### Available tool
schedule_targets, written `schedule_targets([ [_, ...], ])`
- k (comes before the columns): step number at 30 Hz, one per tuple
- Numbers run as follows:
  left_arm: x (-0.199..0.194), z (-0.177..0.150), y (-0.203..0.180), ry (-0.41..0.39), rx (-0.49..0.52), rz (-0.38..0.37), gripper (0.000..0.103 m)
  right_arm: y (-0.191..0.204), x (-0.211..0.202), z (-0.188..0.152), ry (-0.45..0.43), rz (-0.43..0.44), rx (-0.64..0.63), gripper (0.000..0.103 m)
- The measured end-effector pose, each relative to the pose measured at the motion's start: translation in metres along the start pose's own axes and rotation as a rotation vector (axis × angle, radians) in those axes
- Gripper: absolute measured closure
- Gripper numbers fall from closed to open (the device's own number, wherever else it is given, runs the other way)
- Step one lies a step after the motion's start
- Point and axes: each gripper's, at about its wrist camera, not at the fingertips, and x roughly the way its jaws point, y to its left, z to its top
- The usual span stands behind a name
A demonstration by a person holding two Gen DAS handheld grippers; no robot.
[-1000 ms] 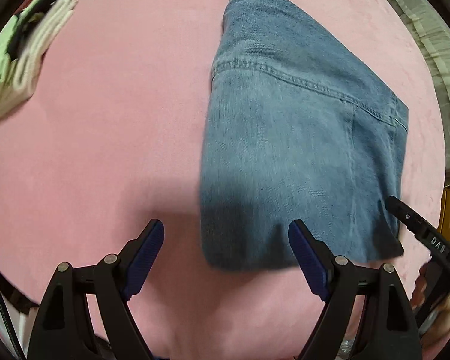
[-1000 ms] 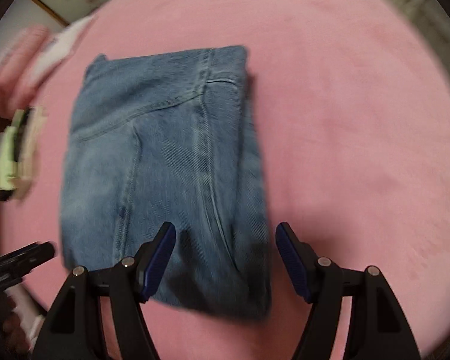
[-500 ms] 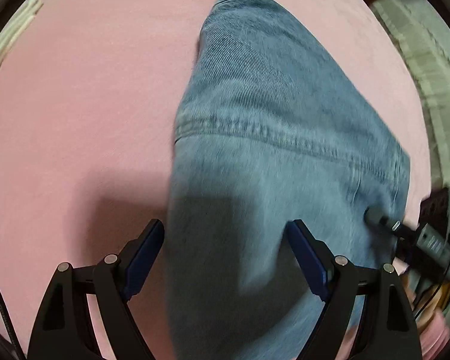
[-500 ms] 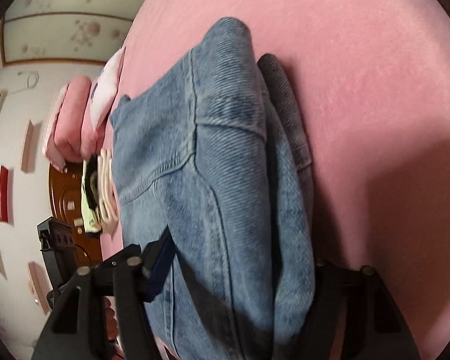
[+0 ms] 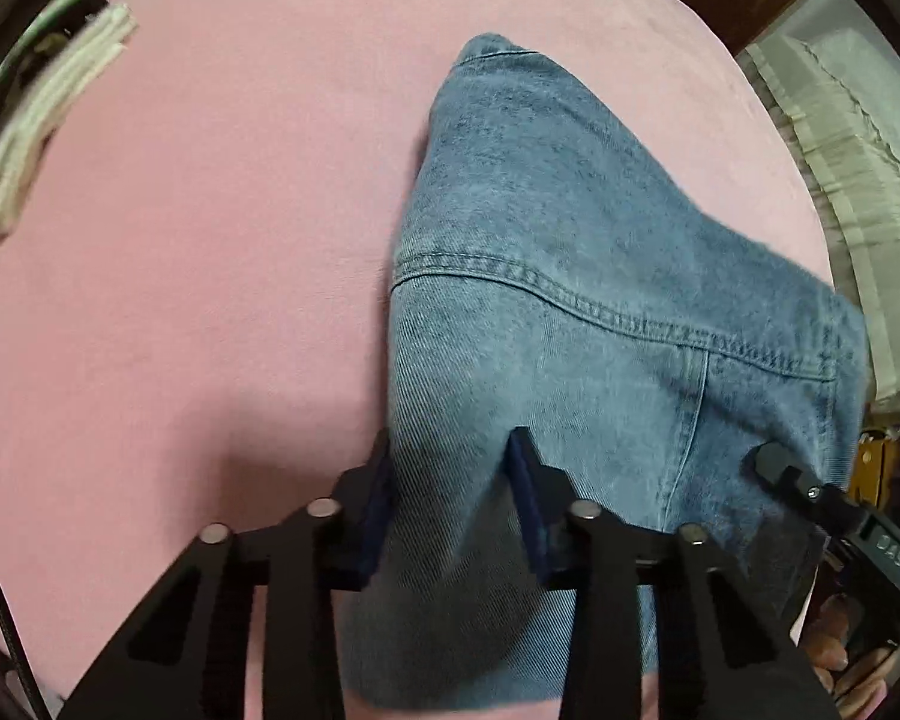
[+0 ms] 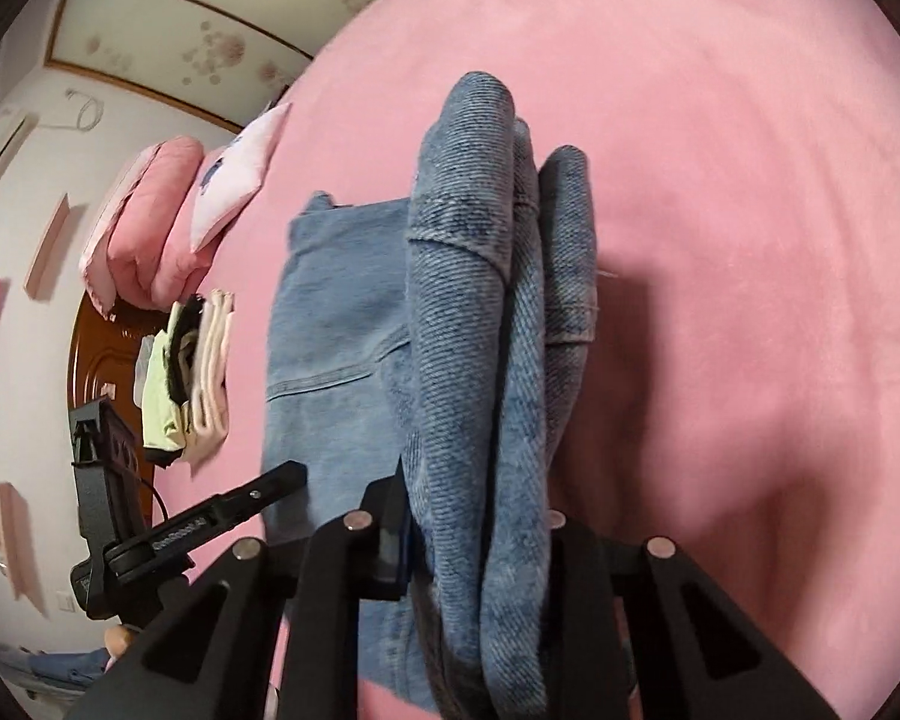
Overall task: Fold large clothes
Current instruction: 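Grasp the folded denim bundle edge with the right gripper and lift it, then grasp the bundle with the left gripper while the right gripper holds it, lifting together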
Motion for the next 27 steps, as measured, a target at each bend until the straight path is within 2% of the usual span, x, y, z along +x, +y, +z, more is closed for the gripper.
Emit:
schedule_targets([
  [1, -0.009, -0.004, 0.0, -0.006, 0.011, 0.026, 0.103, 0.006, -0.009, -0.003, -0.008, -0.01, -0.014, 0.084],
  [2, -0.025, -0.013, 0.002, -0.011, 0.018, -0.013, 0.103, 0.011, -0.019, -0.007, -0.016, -0.01, -0.021, 0.085],
  [4, -0.042, -0.027, 0.009, 0.032, -0.024, -0.141, 0.1, 0.025, -0.035, -0.014, -0.022, 0.009, -0.031, 0.086],
  [7, -0.056, -0.046, 0.018, 0.038, -0.024, -0.081, 0.099, 0.057, -0.042, -0.017, -0.006, -0.033, -0.13, 0.087],
  [8, -0.06, -0.056, 0.028, 0.032, -0.045, -0.064, 0.096, 0.063, -0.041, -0.015, -0.001, -0.047, -0.143, 0.087],
  [11, -0.053, -0.067, 0.054, 0.059, -0.118, -0.093, 0.082, 0.062, -0.038, -0.008, 0.01, -0.093, -0.167, 0.087],
  [15, -0.026, -0.063, 0.082, 0.1, -0.181, -0.104, 0.064, 0.039, -0.028, -0.004, 0.047, -0.152, -0.124, 0.087],
  [16, -0.021, -0.057, 0.093, 0.102, -0.182, -0.11, 0.05, 0.033, -0.025, -0.003, 0.056, -0.155, -0.112, 0.087],
  [17, -0.013, -0.049, 0.096, 0.107, -0.182, -0.132, 0.041, 0.025, -0.022, -0.003, 0.066, -0.159, -0.099, 0.087],
  [20, 0.007, -0.025, 0.104, 0.121, -0.18, -0.216, 0.032, 0.006, -0.012, 0.0, 0.09, -0.17, -0.07, 0.087],
  [22, 0.021, -0.008, 0.095, 0.135, -0.166, -0.273, 0.025, -0.003, -0.006, 0.002, 0.101, -0.166, -0.059, 0.087],
  [23, 0.029, 0.002, 0.091, 0.149, -0.153, -0.292, 0.025, -0.008, -0.003, 0.004, 0.108, -0.167, -0.06, 0.087],
  [27, 0.054, 0.024, 0.076, 0.162, -0.117, -0.28, 0.025, -0.024, 0.007, 0.007, 0.134, -0.154, -0.068, 0.087],
])
